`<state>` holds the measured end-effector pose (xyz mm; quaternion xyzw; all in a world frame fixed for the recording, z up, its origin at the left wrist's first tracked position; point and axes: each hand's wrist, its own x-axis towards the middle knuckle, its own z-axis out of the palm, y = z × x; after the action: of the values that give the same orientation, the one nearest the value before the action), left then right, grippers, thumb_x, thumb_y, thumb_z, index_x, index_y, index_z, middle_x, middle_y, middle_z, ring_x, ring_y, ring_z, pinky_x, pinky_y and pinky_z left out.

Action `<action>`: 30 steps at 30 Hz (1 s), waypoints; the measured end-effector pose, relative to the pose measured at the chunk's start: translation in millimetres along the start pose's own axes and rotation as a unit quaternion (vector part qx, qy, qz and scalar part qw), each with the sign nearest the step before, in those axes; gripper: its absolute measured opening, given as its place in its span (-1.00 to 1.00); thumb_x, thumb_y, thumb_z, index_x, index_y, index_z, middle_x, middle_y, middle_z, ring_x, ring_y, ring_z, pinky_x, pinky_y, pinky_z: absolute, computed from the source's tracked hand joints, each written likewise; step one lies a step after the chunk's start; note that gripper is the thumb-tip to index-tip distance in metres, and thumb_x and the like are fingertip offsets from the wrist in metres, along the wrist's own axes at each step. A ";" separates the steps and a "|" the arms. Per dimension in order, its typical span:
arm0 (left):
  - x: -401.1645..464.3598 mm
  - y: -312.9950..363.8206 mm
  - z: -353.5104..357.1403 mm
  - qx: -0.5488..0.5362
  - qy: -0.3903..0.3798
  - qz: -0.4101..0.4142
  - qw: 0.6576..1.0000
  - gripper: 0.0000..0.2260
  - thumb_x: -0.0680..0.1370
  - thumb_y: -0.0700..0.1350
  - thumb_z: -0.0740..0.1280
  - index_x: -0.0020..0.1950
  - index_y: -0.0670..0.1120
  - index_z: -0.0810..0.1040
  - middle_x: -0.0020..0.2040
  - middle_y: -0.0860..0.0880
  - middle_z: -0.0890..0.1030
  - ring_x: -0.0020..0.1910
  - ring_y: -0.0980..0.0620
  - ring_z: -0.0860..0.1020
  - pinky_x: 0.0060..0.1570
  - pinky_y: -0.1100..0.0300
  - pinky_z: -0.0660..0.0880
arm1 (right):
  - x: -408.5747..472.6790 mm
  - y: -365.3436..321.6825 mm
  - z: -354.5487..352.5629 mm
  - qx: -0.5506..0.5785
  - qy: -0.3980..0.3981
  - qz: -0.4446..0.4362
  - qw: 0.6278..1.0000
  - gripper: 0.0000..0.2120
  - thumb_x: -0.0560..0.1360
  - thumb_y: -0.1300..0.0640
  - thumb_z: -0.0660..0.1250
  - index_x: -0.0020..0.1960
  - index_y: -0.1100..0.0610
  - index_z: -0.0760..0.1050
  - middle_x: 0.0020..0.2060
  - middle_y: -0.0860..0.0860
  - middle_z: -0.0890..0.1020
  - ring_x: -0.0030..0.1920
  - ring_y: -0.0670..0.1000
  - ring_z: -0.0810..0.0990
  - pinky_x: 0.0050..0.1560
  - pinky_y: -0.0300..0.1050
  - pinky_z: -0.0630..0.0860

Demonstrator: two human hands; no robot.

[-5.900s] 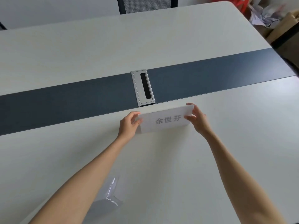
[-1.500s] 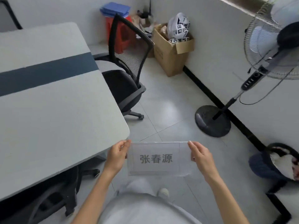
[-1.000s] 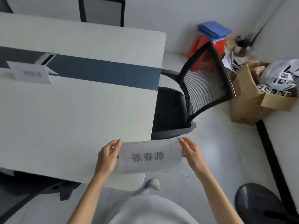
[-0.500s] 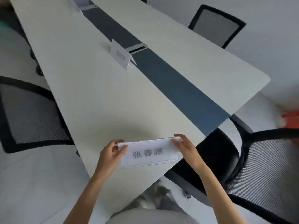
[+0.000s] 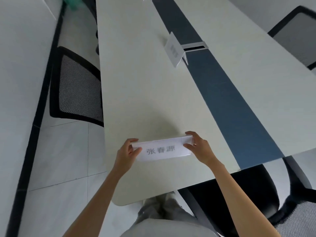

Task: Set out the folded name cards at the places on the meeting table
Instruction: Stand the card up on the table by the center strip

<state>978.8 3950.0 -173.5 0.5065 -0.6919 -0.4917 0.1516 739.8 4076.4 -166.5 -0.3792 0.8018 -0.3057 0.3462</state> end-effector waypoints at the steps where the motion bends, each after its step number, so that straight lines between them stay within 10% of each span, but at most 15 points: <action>1: 0.7 1.4 -1.7 0.018 0.001 0.008 1.000 -0.75 0.47 -0.16 0.33 0.14 -0.04 0.46 -0.05 -0.09 0.63 -0.13 0.04 0.61 -0.32 0.44 0.47 | -0.3 0.5 -0.7 -0.008 0.005 -0.006 1.000 -0.60 0.45 0.13 0.32 0.28 0.06 0.37 -0.08 0.12 0.54 -0.03 0.12 0.52 -0.01 -0.17 0.41; 6: 5.3 5.6 -18.5 0.160 0.024 0.087 0.983 -0.71 0.41 -0.06 0.41 0.11 -0.06 0.58 0.14 -0.13 0.53 0.11 -0.02 0.45 0.17 0.19 0.34 | -2.9 -0.4 -5.5 -0.081 0.054 -0.051 0.994 -0.62 0.42 0.12 0.37 0.23 0.06 0.45 0.25 0.10 0.48 0.25 0.09 0.44 0.21 -0.18 0.32; 11: 22.3 49.8 -39.5 0.072 -0.038 0.123 0.989 -0.76 0.40 -0.09 0.41 0.06 -0.04 0.58 -0.06 0.30 0.61 -0.03 0.39 0.51 -0.03 0.59 0.32 | -7.8 -15.1 -32.6 -0.014 0.076 -0.058 0.995 -0.64 0.47 0.10 0.31 0.26 0.01 0.40 0.14 -0.04 0.58 0.12 0.02 0.53 0.03 -0.51 0.31; 15: 41.8 101.1 -37.9 0.041 -0.074 0.162 0.983 -0.83 0.39 -0.11 0.42 -0.10 0.14 0.55 -0.21 0.52 0.56 -0.10 0.44 0.53 -0.08 0.58 0.37 | -8.3 -24.6 -72.4 0.073 0.107 -0.086 0.988 -0.80 0.45 -0.04 0.31 0.06 -0.21 0.45 -0.02 -0.15 0.62 0.09 0.02 0.54 0.16 -0.21 0.44; 20: 88.1 157.6 10.7 0.023 -0.087 0.200 0.976 -0.85 0.37 -0.08 0.44 -0.07 0.06 0.62 -0.20 0.37 0.63 -0.09 0.35 0.56 -0.03 0.50 0.40 | 17.0 -13.4 -137.1 0.102 0.152 -0.076 0.980 -0.79 0.51 0.14 0.24 0.13 -0.04 0.44 -0.01 -0.05 0.59 -0.03 -0.26 0.54 -0.10 -0.55 0.40; 24: 134.0 187.4 78.1 0.035 -0.095 0.198 0.975 -0.83 0.38 -0.09 0.44 -0.06 -0.07 0.64 -0.11 0.11 0.65 -0.19 0.44 0.55 -0.12 0.50 0.41 | 65.5 30.6 -187.1 0.105 0.164 -0.036 0.980 -0.76 0.52 0.14 0.23 0.18 0.03 0.46 0.03 0.00 0.61 0.02 -0.01 0.55 -0.09 -0.46 0.43; 30: 185.6 196.0 179.3 0.043 -0.088 0.158 0.982 -0.77 0.43 -0.10 0.39 0.04 -0.17 0.61 0.01 -0.10 0.67 -0.06 0.00 0.59 -0.27 0.58 0.35 | 133.7 99.0 -227.9 0.108 0.164 0.031 0.980 -0.73 0.51 0.19 0.22 0.18 0.00 0.44 0.02 0.00 0.58 0.07 0.06 0.51 0.01 -0.25 0.37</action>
<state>661.9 3887.4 -147.9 0.3511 -0.7947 -0.4738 0.1437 458.0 4070.7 -153.6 -0.2589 0.8214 -0.4377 0.2582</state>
